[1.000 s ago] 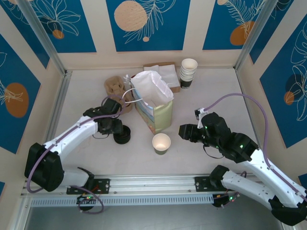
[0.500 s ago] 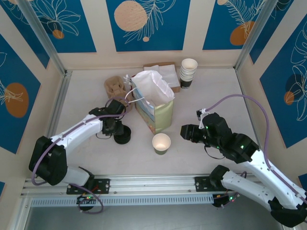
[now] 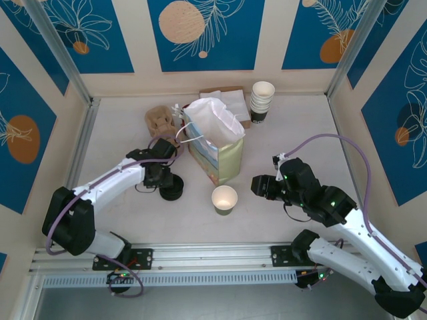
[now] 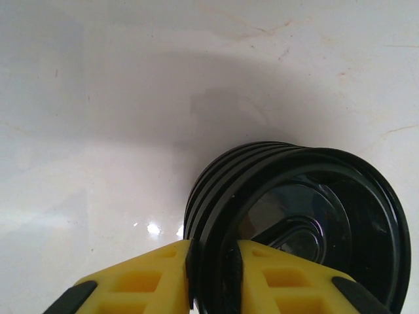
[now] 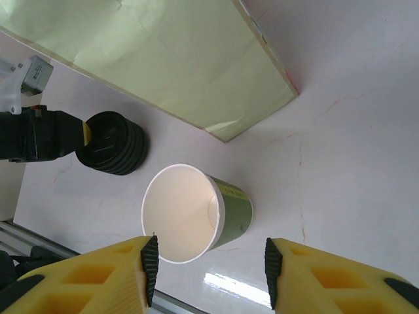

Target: Pack the takeout coffee

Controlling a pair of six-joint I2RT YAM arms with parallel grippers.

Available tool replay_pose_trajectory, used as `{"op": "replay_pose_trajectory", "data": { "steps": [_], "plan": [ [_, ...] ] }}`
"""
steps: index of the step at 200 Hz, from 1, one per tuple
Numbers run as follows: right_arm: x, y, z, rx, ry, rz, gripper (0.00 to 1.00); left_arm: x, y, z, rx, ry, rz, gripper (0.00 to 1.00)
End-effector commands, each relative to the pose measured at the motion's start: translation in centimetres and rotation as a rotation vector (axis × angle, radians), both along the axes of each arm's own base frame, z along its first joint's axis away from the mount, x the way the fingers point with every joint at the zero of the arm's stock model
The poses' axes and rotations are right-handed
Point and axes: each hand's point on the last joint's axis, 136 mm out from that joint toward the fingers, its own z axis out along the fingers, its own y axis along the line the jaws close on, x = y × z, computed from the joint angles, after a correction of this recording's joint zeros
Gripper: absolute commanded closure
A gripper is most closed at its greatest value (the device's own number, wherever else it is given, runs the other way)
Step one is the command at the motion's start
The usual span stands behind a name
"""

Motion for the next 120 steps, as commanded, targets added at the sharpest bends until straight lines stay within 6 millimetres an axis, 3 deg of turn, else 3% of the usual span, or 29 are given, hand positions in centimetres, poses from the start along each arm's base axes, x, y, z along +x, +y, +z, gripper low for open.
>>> {"op": "replay_pose_trajectory", "data": {
  "steps": [1,49,120],
  "plan": [
    [-0.3,0.1,0.6,0.027,0.003,0.005,0.51,0.2,-0.1,1.2,0.008,-0.03,-0.006,0.78],
    [-0.3,0.3,1.5,0.049,-0.009,0.009,0.51,0.1,0.2,2.5,0.001,-0.082,0.001,0.86],
    [-0.7,1.0,3.2,0.118,-0.006,0.026,0.52,-1.0,1.0,5.9,-0.029,-0.171,-0.001,0.87]
  ]
}}
